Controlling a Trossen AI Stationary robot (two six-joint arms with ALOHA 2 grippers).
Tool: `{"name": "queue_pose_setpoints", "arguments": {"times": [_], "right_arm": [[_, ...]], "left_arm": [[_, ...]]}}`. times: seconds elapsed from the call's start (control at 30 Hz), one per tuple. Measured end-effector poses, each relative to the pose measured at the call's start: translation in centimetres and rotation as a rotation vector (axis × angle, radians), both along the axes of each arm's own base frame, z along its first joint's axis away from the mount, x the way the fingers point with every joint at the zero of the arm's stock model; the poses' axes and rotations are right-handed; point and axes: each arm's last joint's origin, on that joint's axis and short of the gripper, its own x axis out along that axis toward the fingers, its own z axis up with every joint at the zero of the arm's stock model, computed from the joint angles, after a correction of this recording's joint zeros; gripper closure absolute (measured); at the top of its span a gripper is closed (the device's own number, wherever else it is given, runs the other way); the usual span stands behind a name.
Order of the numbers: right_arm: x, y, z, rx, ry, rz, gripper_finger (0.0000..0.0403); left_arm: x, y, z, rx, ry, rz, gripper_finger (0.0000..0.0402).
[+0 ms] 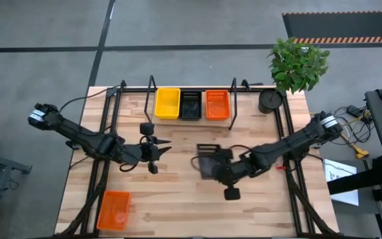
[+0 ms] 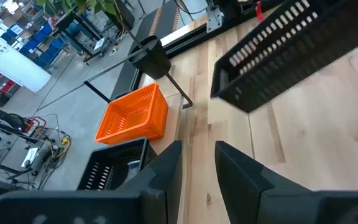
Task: Stack baskets on shelf by color
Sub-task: Stack the black bin on top of the other stacked black bins on the shelf
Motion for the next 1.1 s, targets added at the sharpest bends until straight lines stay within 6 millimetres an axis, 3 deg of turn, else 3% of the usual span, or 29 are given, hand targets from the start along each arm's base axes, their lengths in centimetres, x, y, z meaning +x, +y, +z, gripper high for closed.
{"name": "queue_pose_setpoints", "arguments": {"times": [0.27,0.57,0.83,1.1], "right_arm": [[5.5,-2.6,2.4,-0.196,-0.011,0.083,0.0394],[10.4,-10.0,2.9,-0.318,0.034,0.038,0.0394],[13.0,-17.4,2.1,-0.345,0.072,-0.077,0.0394],[13.3,-22.0,1.4,-0.351,0.136,-0.143,0.0394]], "left_arm": [[-1.9,0.8,0.5,-0.042,-0.092,0.001,0.0322],[-2.7,1.1,0.7,-0.069,-0.163,-0.002,0.0322],[-2.7,1.1,0.6,-0.062,-0.159,-0.004,0.0322],[-2.7,1.1,0.6,-0.062,-0.159,-0.004,0.0322]]}}
